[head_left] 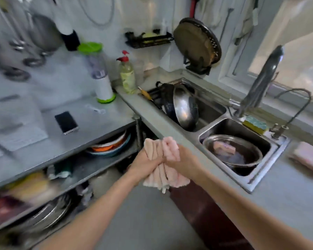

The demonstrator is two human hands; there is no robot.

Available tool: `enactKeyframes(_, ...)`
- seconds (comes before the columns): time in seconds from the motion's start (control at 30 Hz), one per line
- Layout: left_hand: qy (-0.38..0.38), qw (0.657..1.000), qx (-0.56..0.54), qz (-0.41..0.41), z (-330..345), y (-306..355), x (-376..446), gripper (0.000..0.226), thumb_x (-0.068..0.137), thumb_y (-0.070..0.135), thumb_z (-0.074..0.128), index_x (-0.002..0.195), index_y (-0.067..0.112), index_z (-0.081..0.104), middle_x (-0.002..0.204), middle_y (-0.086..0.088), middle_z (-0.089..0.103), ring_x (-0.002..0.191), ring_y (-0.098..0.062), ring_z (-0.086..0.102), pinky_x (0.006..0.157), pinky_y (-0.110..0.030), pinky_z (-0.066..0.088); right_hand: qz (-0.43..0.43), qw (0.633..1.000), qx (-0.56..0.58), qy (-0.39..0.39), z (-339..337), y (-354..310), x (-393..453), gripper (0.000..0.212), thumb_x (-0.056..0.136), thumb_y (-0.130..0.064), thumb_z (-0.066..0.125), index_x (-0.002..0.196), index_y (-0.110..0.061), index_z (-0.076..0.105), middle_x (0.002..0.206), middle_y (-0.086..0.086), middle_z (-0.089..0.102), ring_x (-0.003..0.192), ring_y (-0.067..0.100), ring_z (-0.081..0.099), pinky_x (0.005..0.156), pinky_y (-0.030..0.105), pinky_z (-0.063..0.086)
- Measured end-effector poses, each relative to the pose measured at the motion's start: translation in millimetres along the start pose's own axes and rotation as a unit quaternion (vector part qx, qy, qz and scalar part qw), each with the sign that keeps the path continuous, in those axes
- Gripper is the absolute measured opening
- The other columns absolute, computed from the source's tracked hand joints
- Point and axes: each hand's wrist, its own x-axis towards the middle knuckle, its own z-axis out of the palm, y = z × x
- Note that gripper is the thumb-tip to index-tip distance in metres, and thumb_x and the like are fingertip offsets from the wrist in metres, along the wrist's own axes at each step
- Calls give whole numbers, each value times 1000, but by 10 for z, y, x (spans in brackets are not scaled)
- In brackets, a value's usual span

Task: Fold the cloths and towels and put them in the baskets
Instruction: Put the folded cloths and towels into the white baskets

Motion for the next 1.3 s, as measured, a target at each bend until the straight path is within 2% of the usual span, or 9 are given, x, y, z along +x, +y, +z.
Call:
enactKeyframes(0.13,108,991,74,-33,-1128,-307,-556,17,77,21,69,93,25,65,89,4,70,80,-2,65,72,-22,53,-10,994,-9,-111,937,-793,153,21,92,-8,49,109,-4,61,103,7,64,97,22,60,86,31,48)
enactKeyframes(0.3,230,960,138,-83,-2315,-608,-982,30,65,14,75,91,21,64,87,8,66,83,-8,62,72,-26,51,-33,982,33,-182,1879,-1657,406,32,83,3,49,114,-1,59,114,15,64,107,28,59,95,41,48)
enactKeyframes(0.5,368,917,142,-51,-3459,-678,-1008,14,76,18,63,87,26,60,84,8,64,83,-7,61,74,-25,50,-77,961,96,-247,2723,-2532,1116,36,88,-6,53,124,-11,55,118,3,62,103,19,59,89,32,49)
enactKeyframes(0.67,429,901,58,0,-4299,-556,-779,32,86,30,63,118,30,58,108,14,66,103,1,59,90,-21,46,-149,946,150,-246,3150,-3245,1793,36,80,-21,74,112,-19,58,104,-5,67,96,10,63,86,30,52)
enactKeyframes(0.8,471,880,67,4,-4899,-482,-526,38,79,46,64,114,32,57,103,17,66,97,7,60,83,-17,48,-187,939,168,-236,3354,-3721,2286,30,85,-15,65,115,-19,61,103,-6,67,97,8,63,76,16,46)
enactKeyframes(0.87,473,875,99,-1,-5167,-459,-383,50,68,51,63,113,30,57,101,14,66,95,1,62,83,-25,52,-190,938,169,-234,3414,-3912,2496,31,88,-10,60,118,-17,59,106,-4,66,100,10,62,76,15,45)
enactKeyframes(0.93,454,878,153,-13,-5420,-428,-229,40,72,47,60,107,27,56,94,12,67,89,-7,64,80,-33,54,-189,943,153,-228,3461,-4062,2703,34,88,-6,57,121,-13,58,110,0,64,102,14,61,79,20,44)
enactKeyframes(1.13,360,896,258,34,-6258,-276,256,10,86,21,57,92,26,51,90,4,61,85,-17,57,72,-29,41,-157,971,98,-154,3448,-4274,3248,30,86,-4,55,115,-7,59,108,9,65,98,24,61,70,25,46)
enactKeyframes(1.3,293,880,372,-14,-6707,-340,768,21,79,44,50,86,25,47,81,7,59,78,-20,59,66,-35,46,-121,990,13,-71,3331,-4261,3336,32,90,-7,51,121,-7,56,112,11,63,99,26,58,79,30,44)
